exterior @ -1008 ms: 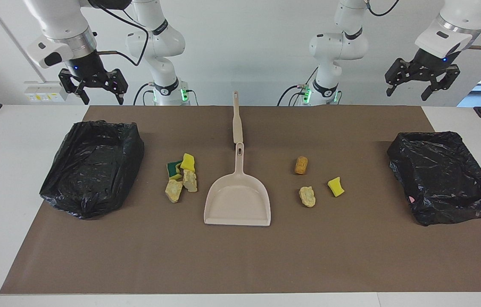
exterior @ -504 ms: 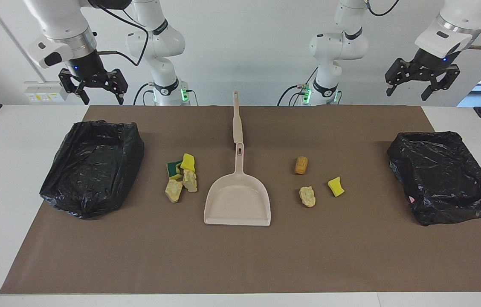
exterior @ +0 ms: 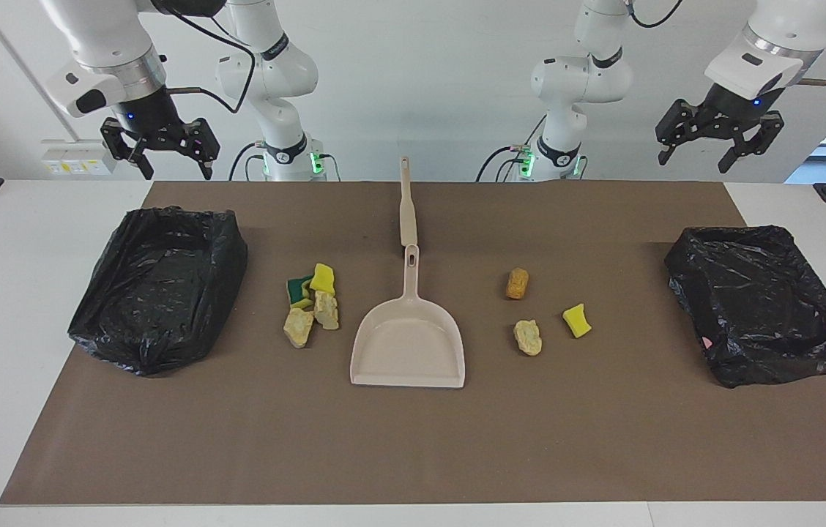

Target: Sweep and dump trash in bin

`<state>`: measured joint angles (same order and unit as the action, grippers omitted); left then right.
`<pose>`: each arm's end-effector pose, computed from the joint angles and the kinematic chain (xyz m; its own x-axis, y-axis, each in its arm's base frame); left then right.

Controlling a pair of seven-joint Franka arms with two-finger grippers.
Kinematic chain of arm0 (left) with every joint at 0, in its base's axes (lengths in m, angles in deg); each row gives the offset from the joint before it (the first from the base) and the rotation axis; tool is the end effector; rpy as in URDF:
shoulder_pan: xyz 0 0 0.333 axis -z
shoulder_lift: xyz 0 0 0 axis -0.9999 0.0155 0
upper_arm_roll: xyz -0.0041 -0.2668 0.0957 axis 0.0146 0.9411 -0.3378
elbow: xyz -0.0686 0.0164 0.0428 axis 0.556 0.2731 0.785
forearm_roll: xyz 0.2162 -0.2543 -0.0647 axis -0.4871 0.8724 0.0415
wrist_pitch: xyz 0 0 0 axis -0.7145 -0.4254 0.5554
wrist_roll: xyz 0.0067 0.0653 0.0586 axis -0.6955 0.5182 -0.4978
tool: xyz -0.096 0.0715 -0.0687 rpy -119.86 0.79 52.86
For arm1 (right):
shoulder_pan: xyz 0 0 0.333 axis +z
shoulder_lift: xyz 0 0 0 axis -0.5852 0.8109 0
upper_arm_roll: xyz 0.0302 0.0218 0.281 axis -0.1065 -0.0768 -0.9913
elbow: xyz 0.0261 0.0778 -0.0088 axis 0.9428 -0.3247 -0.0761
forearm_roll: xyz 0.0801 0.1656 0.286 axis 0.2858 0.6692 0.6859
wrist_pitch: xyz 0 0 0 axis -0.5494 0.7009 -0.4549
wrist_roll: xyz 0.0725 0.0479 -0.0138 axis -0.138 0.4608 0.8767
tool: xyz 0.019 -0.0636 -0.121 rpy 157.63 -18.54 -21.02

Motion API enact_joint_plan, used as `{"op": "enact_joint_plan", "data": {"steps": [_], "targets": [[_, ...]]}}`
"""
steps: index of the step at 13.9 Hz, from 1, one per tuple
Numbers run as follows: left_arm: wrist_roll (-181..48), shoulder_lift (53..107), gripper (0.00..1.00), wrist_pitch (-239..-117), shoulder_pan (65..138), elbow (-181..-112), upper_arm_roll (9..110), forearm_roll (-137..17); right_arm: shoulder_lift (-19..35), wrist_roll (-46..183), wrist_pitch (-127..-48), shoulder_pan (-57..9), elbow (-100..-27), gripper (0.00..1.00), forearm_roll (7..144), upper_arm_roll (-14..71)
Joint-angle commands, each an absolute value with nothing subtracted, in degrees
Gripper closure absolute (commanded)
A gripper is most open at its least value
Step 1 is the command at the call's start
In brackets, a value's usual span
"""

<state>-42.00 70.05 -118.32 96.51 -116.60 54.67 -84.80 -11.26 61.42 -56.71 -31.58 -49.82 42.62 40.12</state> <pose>0.4743 -0.0481 0.6187 0.9668 -0.2553 -0.0121 -0.2551 -0.9668 0.0153 0.4755 -0.0103 0.5854 1.0000 0.0080 -0.0054 0.0082 -0.9995 0.0306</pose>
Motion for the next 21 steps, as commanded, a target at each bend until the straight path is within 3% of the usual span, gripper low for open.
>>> {"op": "enact_joint_plan", "data": {"steps": [1,7,12,17,21], "targets": [[-42.2,67.8,0.0,-118.3,96.9,-119.5,57.3,-84.4,-12.1,63.1,-58.5,-32.3,-51.4,0.0,43.0,40.0],[-51.2,57.7,0.0,-129.0,96.9,-138.5,69.8,-83.3,-12.1,63.1,-58.6,-32.3,-51.4,0.0,43.0,40.0],[-65.6,55.2,0.0,-138.4,97.0,-150.9,82.7,-78.7,-12.1,63.1,-58.5,-32.4,-51.4,0.0,43.0,40.0],[-80.1,56.1,0.0,-151.0,97.1,-160.5,95.4,-77.2,-12.1,63.2,-58.5,-32.7,-51.5,0.0,43.0,40.0],[-91.9,60.2,0.0,-165.0,97.1,-168.3,105.5,-77.2,-12.1,63.2,-58.5,-32.7,-51.5,0.0,43.0,40.0]]}}
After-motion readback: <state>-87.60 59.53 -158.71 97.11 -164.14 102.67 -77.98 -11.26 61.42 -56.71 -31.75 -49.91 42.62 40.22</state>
